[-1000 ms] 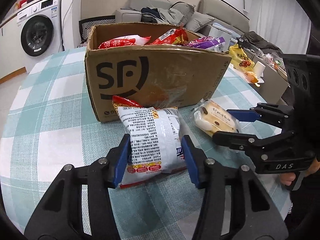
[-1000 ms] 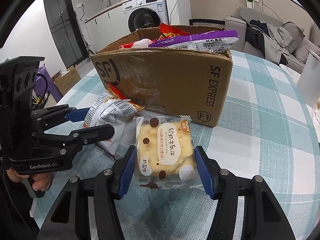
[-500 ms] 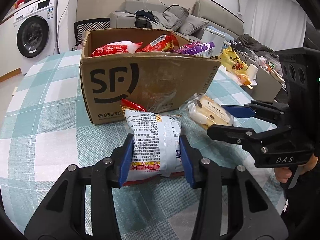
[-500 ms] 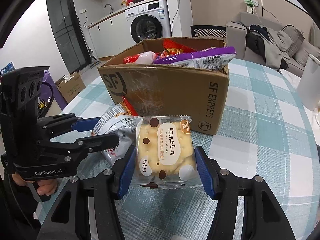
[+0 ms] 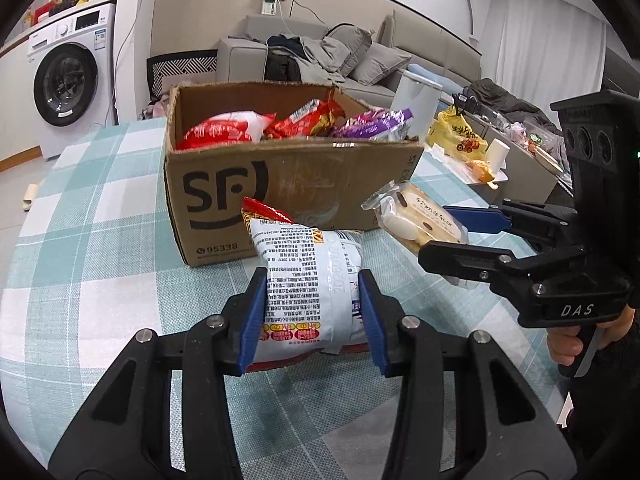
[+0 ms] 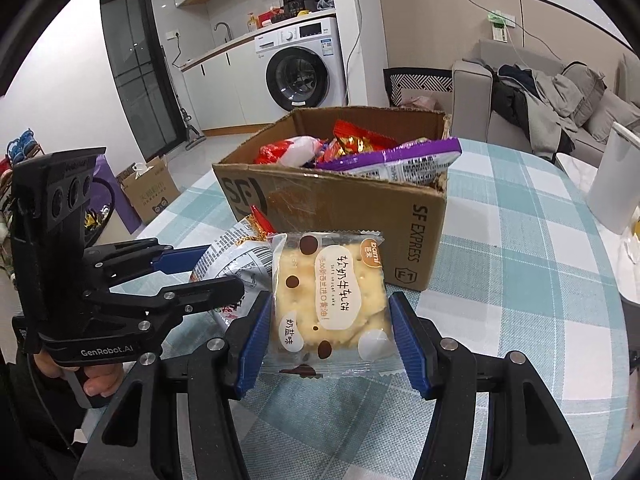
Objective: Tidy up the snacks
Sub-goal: 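Lift both held packs and carry them over the box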
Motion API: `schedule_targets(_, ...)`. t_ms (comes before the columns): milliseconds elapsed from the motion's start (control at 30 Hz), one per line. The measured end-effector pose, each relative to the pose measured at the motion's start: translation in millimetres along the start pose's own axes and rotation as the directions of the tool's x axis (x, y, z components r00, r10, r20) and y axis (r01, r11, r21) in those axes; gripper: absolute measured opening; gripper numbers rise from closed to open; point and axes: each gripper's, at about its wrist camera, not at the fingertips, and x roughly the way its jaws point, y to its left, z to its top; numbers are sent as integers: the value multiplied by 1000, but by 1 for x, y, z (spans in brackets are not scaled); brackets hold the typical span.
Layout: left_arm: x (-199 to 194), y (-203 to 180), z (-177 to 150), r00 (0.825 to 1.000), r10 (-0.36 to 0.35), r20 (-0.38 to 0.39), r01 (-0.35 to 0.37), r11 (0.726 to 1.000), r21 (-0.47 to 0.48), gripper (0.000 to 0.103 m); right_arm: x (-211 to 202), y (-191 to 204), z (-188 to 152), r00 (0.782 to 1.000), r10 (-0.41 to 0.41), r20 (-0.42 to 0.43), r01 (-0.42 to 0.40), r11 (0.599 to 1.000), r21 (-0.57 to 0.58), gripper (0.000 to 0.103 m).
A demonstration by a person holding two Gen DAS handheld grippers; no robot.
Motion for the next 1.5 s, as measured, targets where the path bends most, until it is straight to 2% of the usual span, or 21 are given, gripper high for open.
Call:
schedule_targets(667,-57,-7,23,993,19,115,-19,1000,1,41,-35,0,13,994,-4,113,0,999,35,59)
schedule_targets(1067,-74,-9,44,986,54,156,-57,998,13,41,-51,-6,25,984,-28,177,16,997,73,59)
schedule_targets(1500,-79,-5,82,976,83,202,-83,996,-8,41,-58,-6,59,969,-81,233,64,995,80,59)
